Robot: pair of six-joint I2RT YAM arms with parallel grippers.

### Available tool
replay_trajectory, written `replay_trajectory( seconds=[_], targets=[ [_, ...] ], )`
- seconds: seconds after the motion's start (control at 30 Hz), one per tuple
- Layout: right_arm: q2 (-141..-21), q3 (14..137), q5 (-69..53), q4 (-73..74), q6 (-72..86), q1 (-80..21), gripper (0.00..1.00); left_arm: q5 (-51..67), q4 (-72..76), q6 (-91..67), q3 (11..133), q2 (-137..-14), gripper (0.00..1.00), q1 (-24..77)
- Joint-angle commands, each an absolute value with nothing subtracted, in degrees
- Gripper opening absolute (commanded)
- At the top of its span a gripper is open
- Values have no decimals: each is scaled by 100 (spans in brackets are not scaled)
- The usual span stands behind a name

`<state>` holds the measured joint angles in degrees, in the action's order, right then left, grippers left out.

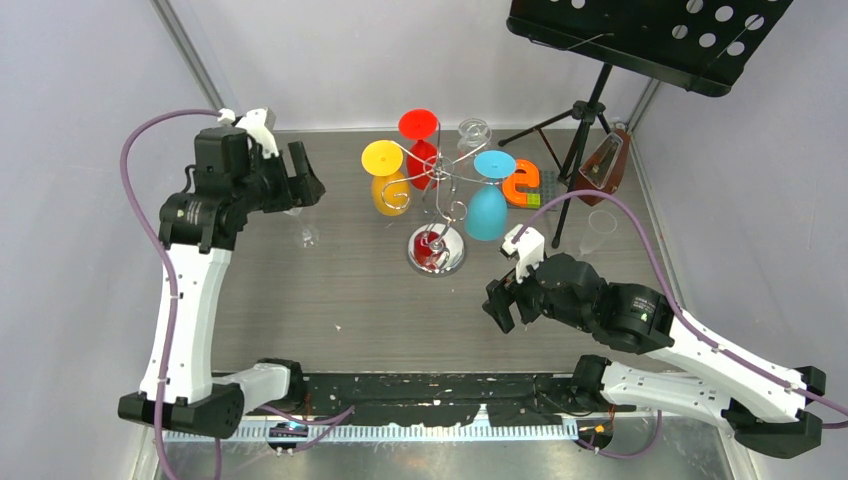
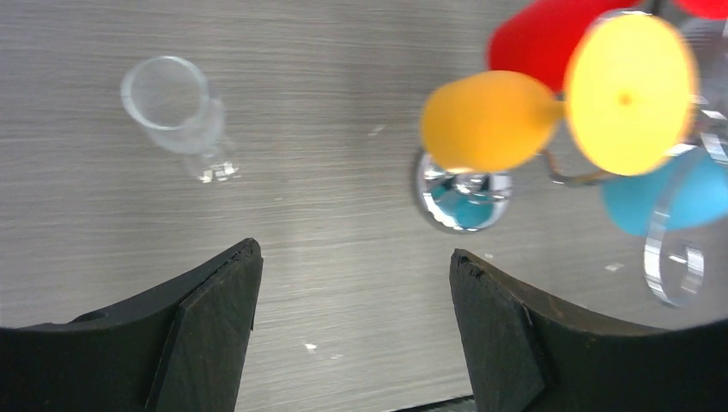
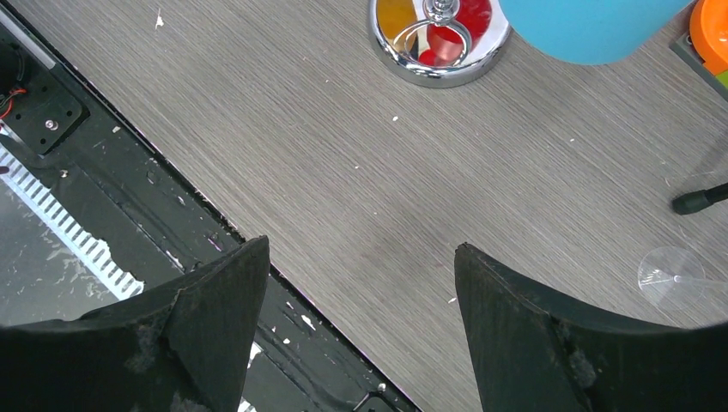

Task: Take the wine glass off the wine glass rack
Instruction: Pick up the wine glass from the wine rack.

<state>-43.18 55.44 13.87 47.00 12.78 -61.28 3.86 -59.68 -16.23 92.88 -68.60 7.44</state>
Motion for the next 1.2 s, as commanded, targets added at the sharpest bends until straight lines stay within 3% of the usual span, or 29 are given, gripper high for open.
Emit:
replay_trajectory(
  seconds=[0.0, 0.37, 1.17],
  targets=[
    [-4368, 5733, 1523, 4633, 1442, -6117, 85, 1884, -5255, -2163, 9316, -6581, 79, 765],
    [-4302, 5675, 1544, 4639, 1554, -6117, 85, 3654, -2995, -3824, 8242, -6494, 79, 792],
    [-4098, 5528, 1748, 4641, 1431, -6115, 85, 3424, -2176, -4471, 8060, -7326, 76, 1142]
  ],
)
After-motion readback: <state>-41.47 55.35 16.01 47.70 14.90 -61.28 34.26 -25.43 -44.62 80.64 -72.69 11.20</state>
